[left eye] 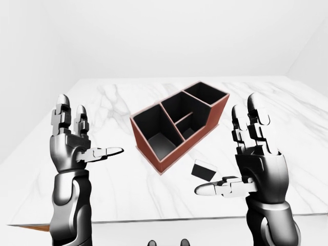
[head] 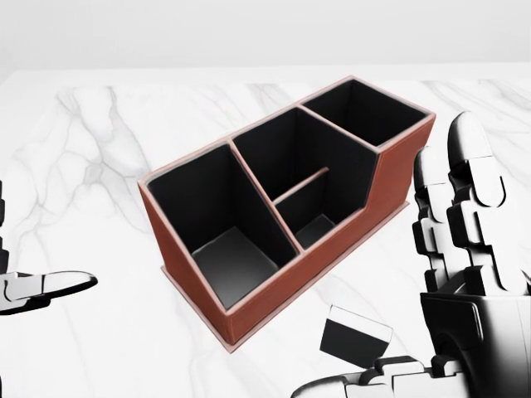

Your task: Pick up the book and place it in the left compartment of the caddy.

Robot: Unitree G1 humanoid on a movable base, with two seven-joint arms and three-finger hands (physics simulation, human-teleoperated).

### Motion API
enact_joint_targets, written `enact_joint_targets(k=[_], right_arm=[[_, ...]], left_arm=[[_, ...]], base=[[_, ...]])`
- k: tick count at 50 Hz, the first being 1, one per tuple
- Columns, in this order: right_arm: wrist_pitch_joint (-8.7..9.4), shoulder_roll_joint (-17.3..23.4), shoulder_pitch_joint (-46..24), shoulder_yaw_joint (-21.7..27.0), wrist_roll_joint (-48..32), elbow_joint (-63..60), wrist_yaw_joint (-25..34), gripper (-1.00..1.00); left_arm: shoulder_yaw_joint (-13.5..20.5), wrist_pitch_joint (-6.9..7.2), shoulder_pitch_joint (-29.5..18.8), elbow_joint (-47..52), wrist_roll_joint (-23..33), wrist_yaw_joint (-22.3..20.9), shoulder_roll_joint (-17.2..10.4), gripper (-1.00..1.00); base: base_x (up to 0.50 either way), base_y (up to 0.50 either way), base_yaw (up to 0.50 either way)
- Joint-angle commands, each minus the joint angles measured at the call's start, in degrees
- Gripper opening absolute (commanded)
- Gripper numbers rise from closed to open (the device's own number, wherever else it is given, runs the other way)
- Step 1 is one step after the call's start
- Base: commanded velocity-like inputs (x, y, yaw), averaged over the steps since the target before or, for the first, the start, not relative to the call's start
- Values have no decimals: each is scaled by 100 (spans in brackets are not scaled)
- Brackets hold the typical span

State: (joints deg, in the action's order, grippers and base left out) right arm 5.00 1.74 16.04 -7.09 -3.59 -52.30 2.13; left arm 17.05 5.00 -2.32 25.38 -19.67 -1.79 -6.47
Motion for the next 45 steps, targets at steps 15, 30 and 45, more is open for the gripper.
enact_joint_targets(k=[15, 30, 45], right_arm=[[0, -61, -26, 33, 465, 238, -156, 100], [0, 68, 382, 153, 777, -23, -209, 100], [0, 86, 745, 483, 11, -534, 403, 100]], left_arm=[[65, 0, 25, 166, -140, -3, 2, 100], [28, 0, 50, 183, -136, -5, 20, 100], [100, 0, -1, 205, -203, 37, -26, 100]], base=[[21, 0, 0], [0, 0, 0], [0, 0, 0]])
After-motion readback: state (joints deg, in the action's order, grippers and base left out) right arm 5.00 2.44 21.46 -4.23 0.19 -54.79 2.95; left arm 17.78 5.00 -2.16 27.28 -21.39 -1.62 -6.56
